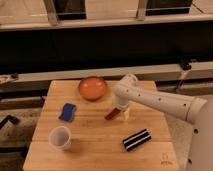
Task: Place the pepper in the ceramic bowl
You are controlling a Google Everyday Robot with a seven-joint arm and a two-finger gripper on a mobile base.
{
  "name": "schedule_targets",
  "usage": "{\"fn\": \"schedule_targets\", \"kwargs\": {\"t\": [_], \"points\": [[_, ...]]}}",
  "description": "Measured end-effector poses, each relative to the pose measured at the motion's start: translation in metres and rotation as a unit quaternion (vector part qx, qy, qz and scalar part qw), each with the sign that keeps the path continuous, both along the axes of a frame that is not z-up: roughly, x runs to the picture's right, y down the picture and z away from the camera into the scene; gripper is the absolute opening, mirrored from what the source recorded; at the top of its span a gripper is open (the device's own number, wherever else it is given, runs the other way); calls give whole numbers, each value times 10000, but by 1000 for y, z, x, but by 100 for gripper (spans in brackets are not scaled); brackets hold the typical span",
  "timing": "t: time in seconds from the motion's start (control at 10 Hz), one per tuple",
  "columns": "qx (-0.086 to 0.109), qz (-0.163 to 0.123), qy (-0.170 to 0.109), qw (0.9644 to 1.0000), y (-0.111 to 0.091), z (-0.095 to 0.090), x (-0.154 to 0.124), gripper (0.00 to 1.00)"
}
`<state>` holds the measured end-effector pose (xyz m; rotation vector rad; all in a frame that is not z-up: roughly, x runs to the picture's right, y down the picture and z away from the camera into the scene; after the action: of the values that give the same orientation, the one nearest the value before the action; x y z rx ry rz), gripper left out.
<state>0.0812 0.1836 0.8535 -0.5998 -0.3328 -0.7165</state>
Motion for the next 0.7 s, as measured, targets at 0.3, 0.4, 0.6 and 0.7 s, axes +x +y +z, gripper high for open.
{"fn": "schedule_targets", "kwargs": {"t": [0.3,0.4,0.6,0.7], "points": [[-49,-109,-1,9999,0,1,1,80],[-52,-111,-3,9999,-1,1,2,80],[-102,-123,18,9999,0,1,5,80],[-120,-151,10,9998,0,2,5,80]]}}
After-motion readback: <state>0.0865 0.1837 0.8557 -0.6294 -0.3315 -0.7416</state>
